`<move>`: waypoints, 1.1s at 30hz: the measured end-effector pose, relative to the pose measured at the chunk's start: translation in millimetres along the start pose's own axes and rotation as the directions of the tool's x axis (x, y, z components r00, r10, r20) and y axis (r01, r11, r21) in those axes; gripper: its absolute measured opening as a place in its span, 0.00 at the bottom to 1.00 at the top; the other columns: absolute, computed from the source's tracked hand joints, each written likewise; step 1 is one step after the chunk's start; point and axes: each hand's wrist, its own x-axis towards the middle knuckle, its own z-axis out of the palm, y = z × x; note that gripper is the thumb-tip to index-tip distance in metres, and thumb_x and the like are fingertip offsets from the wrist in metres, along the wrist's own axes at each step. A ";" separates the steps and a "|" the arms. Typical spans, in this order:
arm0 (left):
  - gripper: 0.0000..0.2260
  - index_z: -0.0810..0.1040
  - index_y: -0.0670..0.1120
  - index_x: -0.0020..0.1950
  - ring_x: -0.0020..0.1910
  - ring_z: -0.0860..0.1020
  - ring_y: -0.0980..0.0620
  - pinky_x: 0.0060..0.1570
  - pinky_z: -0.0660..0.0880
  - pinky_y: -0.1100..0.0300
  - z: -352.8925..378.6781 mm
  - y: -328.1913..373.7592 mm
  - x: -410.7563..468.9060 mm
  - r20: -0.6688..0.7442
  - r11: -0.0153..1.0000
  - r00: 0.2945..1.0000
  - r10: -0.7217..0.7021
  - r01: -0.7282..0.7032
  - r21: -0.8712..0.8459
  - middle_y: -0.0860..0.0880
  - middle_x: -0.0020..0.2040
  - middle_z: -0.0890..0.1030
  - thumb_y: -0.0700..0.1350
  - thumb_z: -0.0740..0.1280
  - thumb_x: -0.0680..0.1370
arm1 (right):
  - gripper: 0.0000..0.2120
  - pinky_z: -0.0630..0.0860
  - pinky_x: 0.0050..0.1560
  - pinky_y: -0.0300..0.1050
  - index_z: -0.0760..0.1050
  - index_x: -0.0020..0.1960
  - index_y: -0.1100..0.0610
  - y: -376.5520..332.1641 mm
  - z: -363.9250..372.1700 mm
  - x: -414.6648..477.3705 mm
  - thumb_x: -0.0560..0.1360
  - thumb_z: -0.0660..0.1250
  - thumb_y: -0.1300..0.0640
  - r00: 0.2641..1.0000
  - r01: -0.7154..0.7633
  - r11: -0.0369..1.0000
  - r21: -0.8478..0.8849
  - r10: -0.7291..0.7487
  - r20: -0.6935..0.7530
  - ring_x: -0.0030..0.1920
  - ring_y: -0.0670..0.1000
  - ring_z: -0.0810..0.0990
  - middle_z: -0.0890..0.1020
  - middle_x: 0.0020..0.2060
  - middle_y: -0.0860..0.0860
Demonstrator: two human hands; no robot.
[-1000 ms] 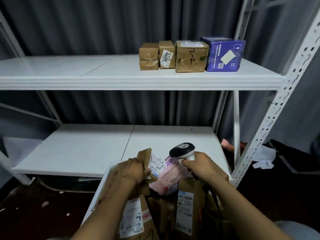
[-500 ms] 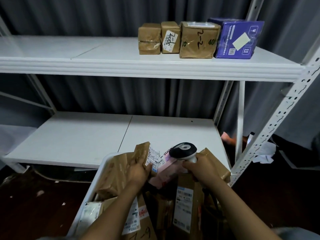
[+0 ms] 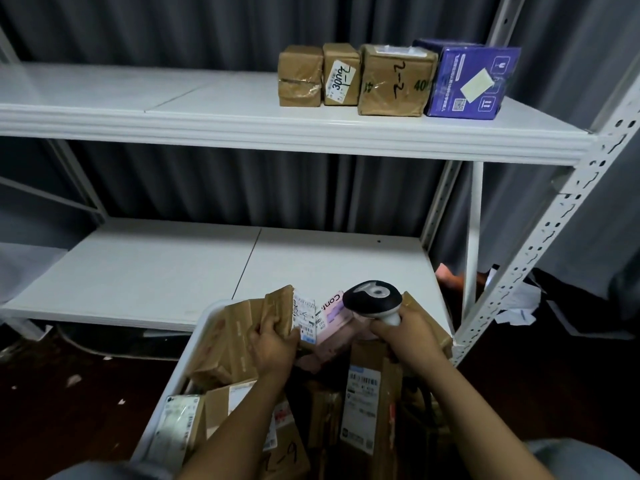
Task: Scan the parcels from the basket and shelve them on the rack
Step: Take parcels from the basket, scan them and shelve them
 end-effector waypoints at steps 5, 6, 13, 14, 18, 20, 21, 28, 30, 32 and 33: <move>0.27 0.71 0.47 0.64 0.58 0.76 0.42 0.55 0.73 0.56 -16.4 5.8 -11.9 0.058 0.982 0.997 -0.057 0.066 -0.180 0.42 0.61 0.77 0.48 0.76 0.68 | 0.05 0.70 0.26 0.38 0.76 0.45 0.56 -9.6 -7.4 -12.7 0.73 0.71 0.57 0.999 0.030 0.998 0.061 -0.029 -0.015 0.28 0.50 0.75 0.79 0.31 0.52; 0.29 0.70 0.46 0.67 0.59 0.76 0.43 0.55 0.72 0.58 -21.7 8.4 -16.4 0.066 0.968 0.996 -0.068 0.081 -0.237 0.43 0.62 0.76 0.46 0.76 0.69 | 0.04 0.70 0.24 0.36 0.76 0.46 0.57 -12.5 -10.0 -16.9 0.73 0.71 0.58 0.999 0.042 0.996 0.077 -0.041 -0.016 0.28 0.50 0.74 0.79 0.32 0.53; 0.25 0.66 0.51 0.69 0.55 0.79 0.45 0.51 0.77 0.53 -57.8 24.1 -69.9 0.353 0.732 0.934 -0.059 0.281 -0.620 0.46 0.61 0.79 0.40 0.70 0.75 | 0.11 0.73 0.29 0.43 0.77 0.45 0.61 -15.9 -33.8 -41.8 0.72 0.73 0.53 0.992 -0.036 0.942 0.334 -0.007 0.128 0.27 0.52 0.75 0.79 0.29 0.53; 0.24 0.67 0.51 0.69 0.53 0.80 0.45 0.48 0.78 0.53 -60.1 28.7 -79.3 0.381 0.677 0.924 -0.040 0.306 -0.669 0.45 0.59 0.80 0.38 0.69 0.76 | 0.11 0.74 0.30 0.43 0.77 0.45 0.61 -15.7 -35.5 -44.8 0.72 0.73 0.54 0.991 -0.037 0.939 0.341 -0.010 0.135 0.27 0.51 0.76 0.80 0.29 0.54; 0.23 0.66 0.50 0.70 0.49 0.83 0.47 0.44 0.79 0.53 -61.9 48.9 -109.6 0.428 0.577 0.900 0.086 0.305 -0.757 0.46 0.52 0.83 0.33 0.64 0.77 | 0.07 0.76 0.29 0.42 0.78 0.47 0.60 -16.1 -35.0 -55.5 0.74 0.71 0.57 0.993 0.013 0.951 0.310 -0.049 0.108 0.28 0.52 0.80 0.84 0.30 0.51; 0.27 0.65 0.53 0.70 0.49 0.83 0.48 0.45 0.79 0.52 -63.2 54.8 -119.5 0.445 0.633 0.879 0.171 0.247 -0.733 0.50 0.49 0.84 0.31 0.64 0.77 | 0.07 0.76 0.29 0.41 0.78 0.49 0.59 -17.6 -34.4 -62.1 0.75 0.71 0.57 0.992 0.035 0.945 0.326 -0.071 0.100 0.28 0.50 0.80 0.84 0.30 0.50; 0.30 0.63 0.56 0.71 0.50 0.83 0.49 0.46 0.79 0.52 -65.7 56.9 -123.8 0.456 0.683 0.864 0.212 0.203 -0.702 0.53 0.48 0.84 0.31 0.65 0.76 | 0.07 0.76 0.29 0.40 0.78 0.51 0.60 -17.8 -34.5 -65.2 0.75 0.70 0.58 0.992 0.043 0.932 0.359 -0.082 0.096 0.28 0.49 0.80 0.84 0.30 0.50; 0.31 0.59 0.63 0.68 0.56 0.79 0.53 0.54 0.79 0.55 -79.6 66.8 -141.1 0.496 0.813 0.810 0.313 0.042 -0.581 0.57 0.57 0.77 0.38 0.68 0.76 | 0.12 0.74 0.28 0.41 0.75 0.56 0.66 -15.5 -40.5 -74.8 0.75 0.70 0.61 0.991 0.075 0.871 0.485 -0.117 0.057 0.28 0.51 0.77 0.81 0.30 0.53; 0.23 0.65 0.63 0.66 0.55 0.80 0.51 0.57 0.78 0.51 -84.6 67.8 -139.7 0.483 0.811 0.824 0.297 0.050 -0.583 0.53 0.59 0.79 0.42 0.68 0.77 | 0.12 0.75 0.29 0.42 0.75 0.56 0.65 -13.4 -42.4 -75.6 0.75 0.70 0.61 0.990 0.083 0.887 0.454 -0.126 0.067 0.28 0.51 0.78 0.82 0.30 0.51; 0.27 0.66 0.62 0.67 0.55 0.81 0.50 0.56 0.78 0.51 -90.4 64.6 -134.7 0.522 0.819 0.793 0.313 0.053 -0.571 0.51 0.60 0.79 0.44 0.71 0.72 | 0.12 0.75 0.29 0.42 0.76 0.56 0.65 -12.1 -43.6 -75.1 0.75 0.71 0.61 0.987 0.097 0.898 0.429 -0.144 0.077 0.28 0.51 0.79 0.83 0.30 0.51; 0.30 0.66 0.62 0.67 0.55 0.81 0.50 0.54 0.78 0.52 -94.2 64.3 -133.6 0.554 0.821 0.767 0.324 0.062 -0.567 0.52 0.60 0.79 0.43 0.71 0.69 | 0.12 0.75 0.28 0.42 0.76 0.56 0.65 -11.8 -44.5 -74.7 0.75 0.71 0.61 0.986 0.107 0.903 0.417 -0.151 0.075 0.28 0.51 0.79 0.83 0.30 0.51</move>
